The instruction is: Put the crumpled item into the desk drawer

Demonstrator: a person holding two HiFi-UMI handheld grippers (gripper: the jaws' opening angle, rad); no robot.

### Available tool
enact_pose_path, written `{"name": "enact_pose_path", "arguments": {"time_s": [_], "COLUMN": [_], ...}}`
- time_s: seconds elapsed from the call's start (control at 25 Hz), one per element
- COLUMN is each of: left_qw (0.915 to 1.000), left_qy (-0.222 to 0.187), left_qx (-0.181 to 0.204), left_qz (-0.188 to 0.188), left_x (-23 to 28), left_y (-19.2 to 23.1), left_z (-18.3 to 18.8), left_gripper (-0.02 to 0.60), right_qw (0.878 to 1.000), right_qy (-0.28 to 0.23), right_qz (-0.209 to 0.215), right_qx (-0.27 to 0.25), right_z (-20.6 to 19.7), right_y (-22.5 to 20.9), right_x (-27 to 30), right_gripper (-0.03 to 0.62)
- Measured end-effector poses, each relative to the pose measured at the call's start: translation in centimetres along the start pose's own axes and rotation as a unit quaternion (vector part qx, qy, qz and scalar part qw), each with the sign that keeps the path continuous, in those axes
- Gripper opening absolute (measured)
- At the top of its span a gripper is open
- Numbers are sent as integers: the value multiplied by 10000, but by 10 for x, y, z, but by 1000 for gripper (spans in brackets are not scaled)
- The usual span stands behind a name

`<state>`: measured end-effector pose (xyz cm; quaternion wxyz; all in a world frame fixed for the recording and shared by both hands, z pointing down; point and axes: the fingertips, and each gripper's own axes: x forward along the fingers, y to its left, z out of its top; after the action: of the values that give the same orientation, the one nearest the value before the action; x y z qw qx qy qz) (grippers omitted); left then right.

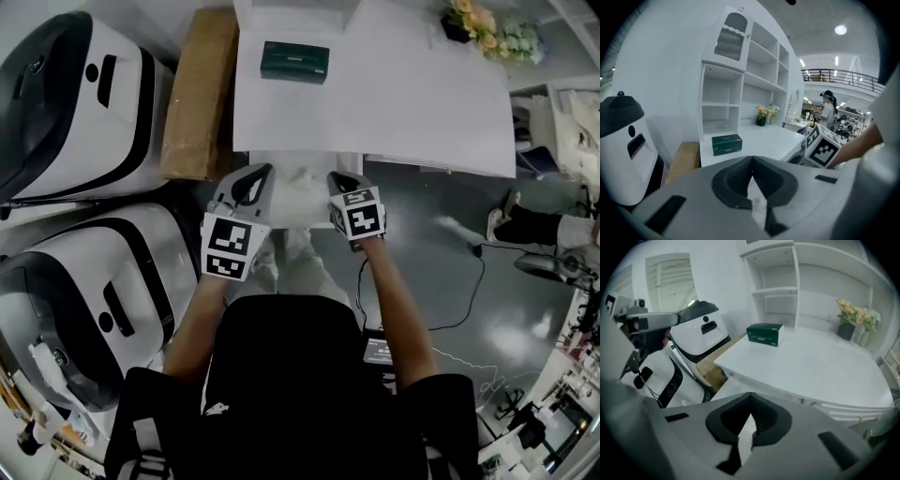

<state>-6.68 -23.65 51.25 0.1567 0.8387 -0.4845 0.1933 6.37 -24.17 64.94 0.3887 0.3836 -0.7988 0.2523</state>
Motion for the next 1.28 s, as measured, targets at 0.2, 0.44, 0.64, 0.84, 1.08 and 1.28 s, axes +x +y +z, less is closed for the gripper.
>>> {"name": "enact_pose_path", "arguments": {"time_s": [0.2,0.44,0.64,0.84,1.08,1.28], "left_qw": [9998,9992,9980,9964,9940,9906], "left_qy": [-165,-303,-495,-713,-976,-1224], "left_qx": [110,236,373,443,492,618], "left_qz": [-7,71,90,76,7,-14], "left_x": [-16,-43,-66,-87,-111,-134], "left_y": [-6,-5,-8,-11,-14,-16], "left_z": [14,24,40,59,74,87], "left_gripper": [6,6,6,6,6,6], "right_qw": [9983,9924,9860,9772,9644,9538], "right_qy": [-572,-1212,-1640,-2081,-2587,-2930], "right_qz": [-104,-222,-318,-411,-542,-645], "right_qx": [31,-5,0,-20,-62,-142], "right_z": [33,67,88,109,130,142], "right_y": [10,26,42,58,77,97], "right_x": [-42,-89,-123,-157,-197,-227], "right_gripper": [-5,-5,-5,-5,-5,-5]}}
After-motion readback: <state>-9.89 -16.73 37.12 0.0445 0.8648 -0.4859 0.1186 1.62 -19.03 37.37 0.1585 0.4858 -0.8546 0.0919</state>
